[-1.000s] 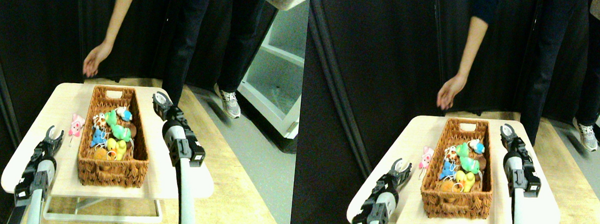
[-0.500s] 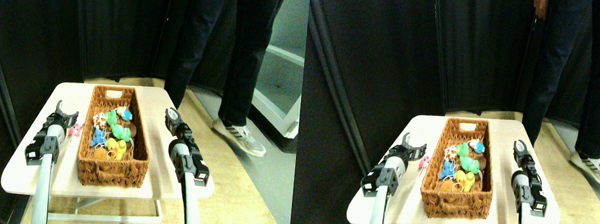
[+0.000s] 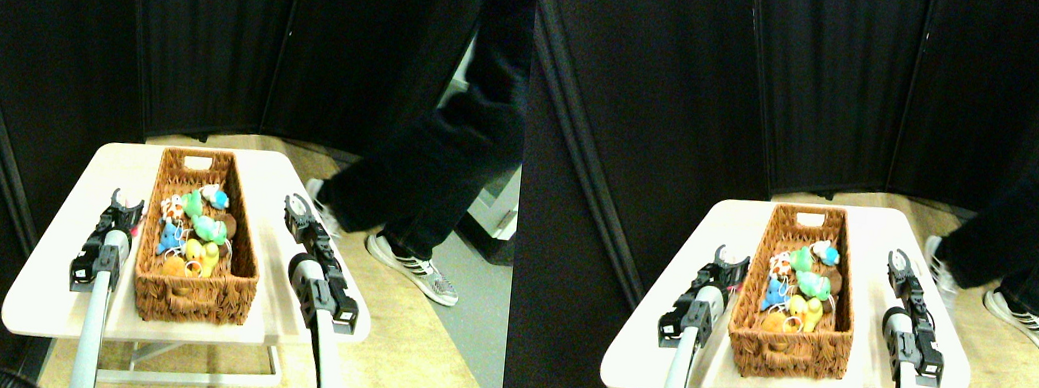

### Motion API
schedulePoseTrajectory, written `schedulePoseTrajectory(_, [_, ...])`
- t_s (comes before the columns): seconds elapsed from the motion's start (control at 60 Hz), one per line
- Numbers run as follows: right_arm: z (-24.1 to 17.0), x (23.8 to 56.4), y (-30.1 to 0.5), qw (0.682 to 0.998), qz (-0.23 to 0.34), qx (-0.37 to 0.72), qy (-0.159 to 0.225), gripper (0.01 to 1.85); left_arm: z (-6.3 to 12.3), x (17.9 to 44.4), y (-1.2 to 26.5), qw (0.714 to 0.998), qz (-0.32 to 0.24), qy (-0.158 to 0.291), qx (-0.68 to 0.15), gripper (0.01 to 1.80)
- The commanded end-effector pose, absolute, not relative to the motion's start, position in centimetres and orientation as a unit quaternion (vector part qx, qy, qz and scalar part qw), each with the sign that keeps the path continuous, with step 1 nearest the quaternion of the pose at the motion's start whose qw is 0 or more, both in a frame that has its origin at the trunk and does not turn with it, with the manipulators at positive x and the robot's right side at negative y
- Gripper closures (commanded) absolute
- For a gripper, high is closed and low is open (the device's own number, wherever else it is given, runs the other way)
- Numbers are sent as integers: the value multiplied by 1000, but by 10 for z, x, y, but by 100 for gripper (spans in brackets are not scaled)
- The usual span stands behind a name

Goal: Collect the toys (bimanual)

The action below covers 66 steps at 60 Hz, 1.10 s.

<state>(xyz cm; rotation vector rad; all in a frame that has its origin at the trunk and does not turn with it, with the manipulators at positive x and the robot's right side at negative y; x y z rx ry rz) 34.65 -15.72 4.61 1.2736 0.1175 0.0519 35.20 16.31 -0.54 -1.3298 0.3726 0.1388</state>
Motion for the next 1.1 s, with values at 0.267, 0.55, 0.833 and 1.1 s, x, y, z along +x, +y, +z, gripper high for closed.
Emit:
schedulePoseTrajectory(0.267, [43,347,-154,801,13,596,51,185,-20,361,162,778,60,153,-606,126])
schedulePoseTrajectory(0.55, [41,348,-153,798,8,599,63,185,-40,365,168,782,91,145,-599,126])
schedulePoseTrajectory(0.833, [40,347,-153,807,0,588,61,185,-50,372,178,778,106,132,-605,177])
schedulePoseTrajectory(1.1, [37,350,-155,814,8,577,62,185,-37,371,190,803,92,120,-576,180])
